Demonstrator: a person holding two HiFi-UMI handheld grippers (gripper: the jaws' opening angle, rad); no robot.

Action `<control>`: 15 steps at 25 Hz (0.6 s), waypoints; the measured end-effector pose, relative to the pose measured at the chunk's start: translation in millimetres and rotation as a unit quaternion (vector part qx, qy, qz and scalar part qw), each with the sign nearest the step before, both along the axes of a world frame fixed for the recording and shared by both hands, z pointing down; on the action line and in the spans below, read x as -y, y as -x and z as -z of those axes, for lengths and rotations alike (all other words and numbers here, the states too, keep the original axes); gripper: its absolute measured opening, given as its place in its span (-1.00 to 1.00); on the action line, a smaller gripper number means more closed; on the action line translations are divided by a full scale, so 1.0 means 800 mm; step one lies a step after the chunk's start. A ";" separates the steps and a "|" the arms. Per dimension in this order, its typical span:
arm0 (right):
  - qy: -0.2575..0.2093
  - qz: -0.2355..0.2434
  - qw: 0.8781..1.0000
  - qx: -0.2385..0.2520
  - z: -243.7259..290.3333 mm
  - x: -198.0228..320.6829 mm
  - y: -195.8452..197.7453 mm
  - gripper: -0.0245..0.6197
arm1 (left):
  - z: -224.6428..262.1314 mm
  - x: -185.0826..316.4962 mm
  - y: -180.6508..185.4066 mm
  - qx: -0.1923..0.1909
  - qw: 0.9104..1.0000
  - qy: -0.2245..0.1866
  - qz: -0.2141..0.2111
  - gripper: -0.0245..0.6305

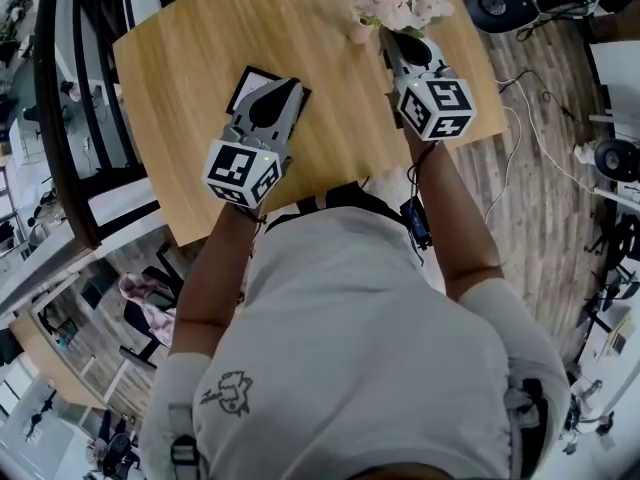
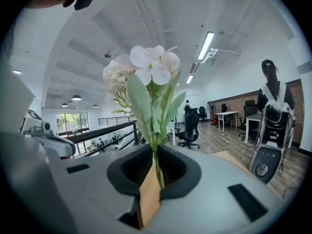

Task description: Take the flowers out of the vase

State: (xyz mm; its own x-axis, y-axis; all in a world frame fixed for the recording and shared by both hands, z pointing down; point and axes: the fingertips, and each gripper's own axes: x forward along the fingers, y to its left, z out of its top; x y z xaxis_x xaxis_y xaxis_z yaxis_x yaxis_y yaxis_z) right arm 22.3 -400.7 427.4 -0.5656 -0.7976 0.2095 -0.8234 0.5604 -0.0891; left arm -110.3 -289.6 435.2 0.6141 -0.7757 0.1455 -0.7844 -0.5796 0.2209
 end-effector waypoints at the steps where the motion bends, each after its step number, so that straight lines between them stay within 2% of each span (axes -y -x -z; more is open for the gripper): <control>1: -0.005 -0.002 1.000 -0.002 0.005 -0.012 0.001 -0.80 | 0.006 -0.007 0.003 -0.004 1.000 -0.008 -0.005 -0.91; 11: -0.013 -0.012 1.000 0.020 0.029 -0.157 0.013 -0.80 | 0.033 -0.089 0.016 -0.002 0.999 -0.034 -0.033 -0.91; 15: -0.010 -0.011 1.000 0.016 0.027 -0.192 0.009 -0.80 | 0.034 -0.108 0.009 -0.007 0.999 -0.035 -0.042 -0.91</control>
State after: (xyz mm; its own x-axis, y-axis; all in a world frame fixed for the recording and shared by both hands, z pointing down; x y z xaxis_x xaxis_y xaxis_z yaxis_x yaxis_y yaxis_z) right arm 14.8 -246.7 405.9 -0.5548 -0.8132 0.1757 -0.8319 0.5448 -0.1054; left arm -117.6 -203.3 407.6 0.6784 -0.7298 0.0845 -0.7301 -0.6569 0.1882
